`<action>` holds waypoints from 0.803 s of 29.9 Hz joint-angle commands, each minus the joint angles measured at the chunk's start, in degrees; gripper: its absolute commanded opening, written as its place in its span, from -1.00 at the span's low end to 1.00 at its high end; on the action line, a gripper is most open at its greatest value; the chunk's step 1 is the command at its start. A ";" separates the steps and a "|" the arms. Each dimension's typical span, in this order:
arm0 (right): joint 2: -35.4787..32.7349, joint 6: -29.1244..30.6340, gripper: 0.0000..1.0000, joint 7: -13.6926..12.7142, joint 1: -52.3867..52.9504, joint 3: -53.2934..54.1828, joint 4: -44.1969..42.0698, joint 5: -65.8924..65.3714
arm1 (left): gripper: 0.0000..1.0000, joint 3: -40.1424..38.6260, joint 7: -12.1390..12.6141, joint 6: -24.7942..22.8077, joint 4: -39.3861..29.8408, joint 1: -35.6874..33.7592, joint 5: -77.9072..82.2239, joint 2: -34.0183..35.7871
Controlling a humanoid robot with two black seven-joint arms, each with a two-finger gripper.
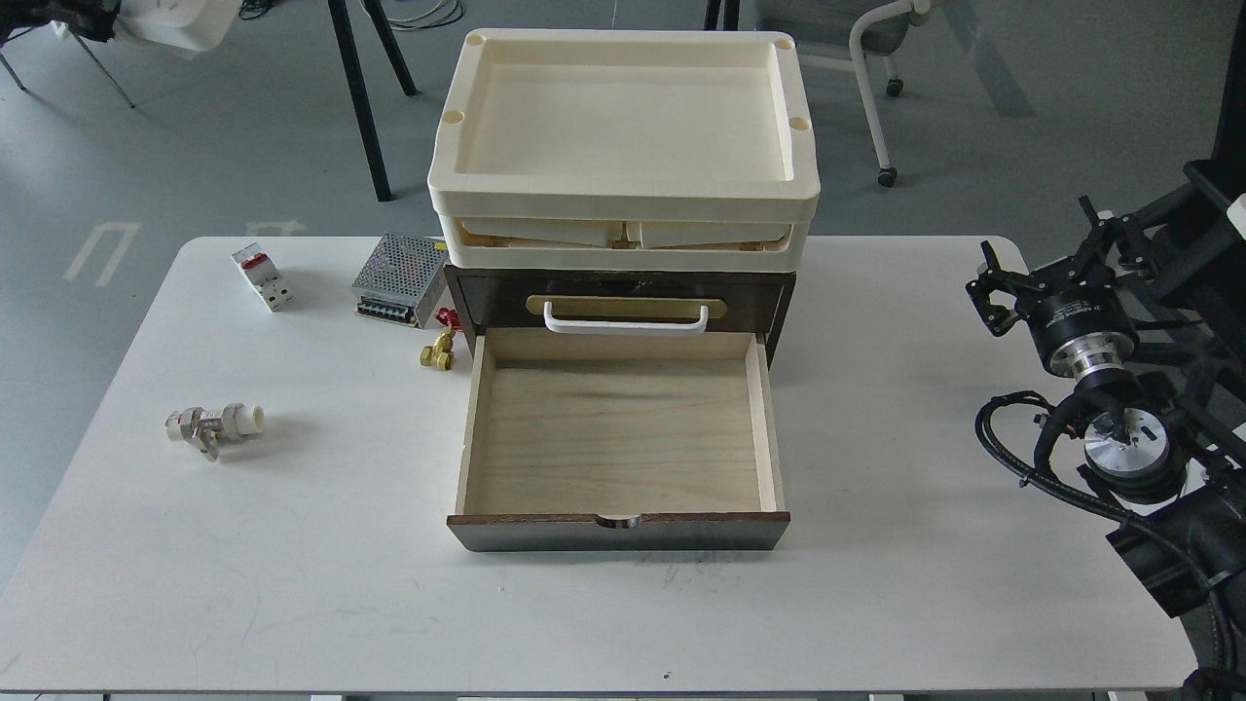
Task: Put charging cable into cabinet
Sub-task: 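Lift the power strip with the left gripper up over the cabinet, then lower the power strip into the open drawer and release it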
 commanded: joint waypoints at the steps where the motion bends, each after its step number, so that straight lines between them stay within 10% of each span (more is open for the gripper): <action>1: 0.00 -0.06 0.99 0.00 -0.09 0.03 0.02 -0.02 | -0.97 -0.05 0.00 -2.84 -13.10 -3.11 -0.12 0.93; 13: 0.00 -0.06 0.99 0.00 -0.18 0.20 -0.06 -0.02 | -0.97 -0.06 0.00 -15.05 -42.56 -11.21 -0.03 -6.44; 24: 0.00 -0.06 0.99 0.00 -0.01 0.20 0.02 0.07 | -0.96 1.70 7.70 -19.37 -40.04 6.70 1.80 -19.19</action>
